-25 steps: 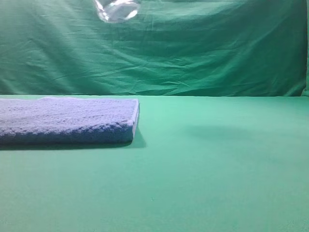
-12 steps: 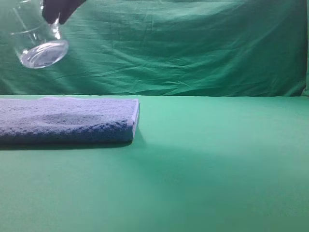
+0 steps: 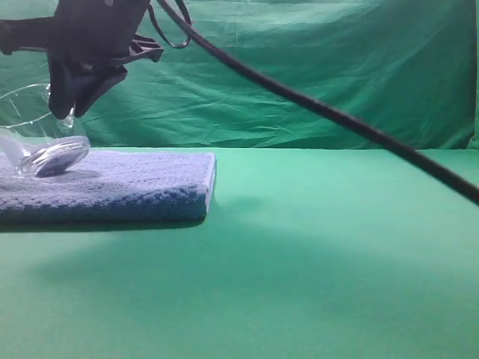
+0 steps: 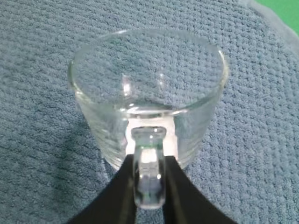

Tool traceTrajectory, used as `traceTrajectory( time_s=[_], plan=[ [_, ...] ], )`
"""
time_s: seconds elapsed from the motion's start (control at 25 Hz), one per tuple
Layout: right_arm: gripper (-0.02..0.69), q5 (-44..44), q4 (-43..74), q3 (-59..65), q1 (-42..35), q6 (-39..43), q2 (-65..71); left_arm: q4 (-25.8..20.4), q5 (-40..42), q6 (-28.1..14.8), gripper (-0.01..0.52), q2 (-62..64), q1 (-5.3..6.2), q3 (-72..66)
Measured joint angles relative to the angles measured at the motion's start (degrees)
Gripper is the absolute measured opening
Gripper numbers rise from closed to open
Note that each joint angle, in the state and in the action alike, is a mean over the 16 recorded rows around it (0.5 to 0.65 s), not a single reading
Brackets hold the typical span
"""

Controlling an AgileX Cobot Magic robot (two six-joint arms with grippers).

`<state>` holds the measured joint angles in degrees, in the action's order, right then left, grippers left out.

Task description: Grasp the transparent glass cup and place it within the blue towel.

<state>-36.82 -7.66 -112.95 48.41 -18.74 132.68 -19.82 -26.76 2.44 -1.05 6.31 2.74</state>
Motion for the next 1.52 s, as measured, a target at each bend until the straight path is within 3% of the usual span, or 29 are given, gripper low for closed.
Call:
traceTrajectory(
  time_s=[0.36, 0.52, 0.64, 0.96, 1.12, 1.28, 1.52],
  plan=[
    [0.493, -6.34, 0.37, -1.92, 0.00, 0.00, 1.09, 0.00, 0.00, 0.00, 0.000, 0.00, 0.00, 0.00],
    [0.536, -10.55, 0.92, -4.29, 0.00, 0.03, -0.09, 0.00, 0.00, 0.00, 0.000, 0.00, 0.00, 0.00],
    [0.477, -14.22, 1.52, -6.52, 0.00, 0.07, -1.66, 0.00, 0.00, 0.00, 0.000, 0.00, 0.00, 0.00],
    [0.168, -25.13, 3.77, -11.28, -0.48, 2.24, -7.62, 0.00, 0.00, 0.00, 0.000, 0.00, 0.00, 0.00],
    [0.057, -29.81, 4.82, -12.21, -1.74, 3.87, -11.19, 0.00, 0.00, 0.00, 0.000, 0.00, 0.00, 0.00],
    [0.006, -32.99, 5.60, -11.96, -3.68, 5.55, -15.58, 0.00, 0.00, 0.00, 0.000, 0.00, 0.00, 0.00],
    [0.000, -34.07, 6.02, -6.84, -7.11, 6.77, -25.04, 0.00, 0.00, 0.00, 0.000, 0.00, 0.00, 0.00]
  ],
)
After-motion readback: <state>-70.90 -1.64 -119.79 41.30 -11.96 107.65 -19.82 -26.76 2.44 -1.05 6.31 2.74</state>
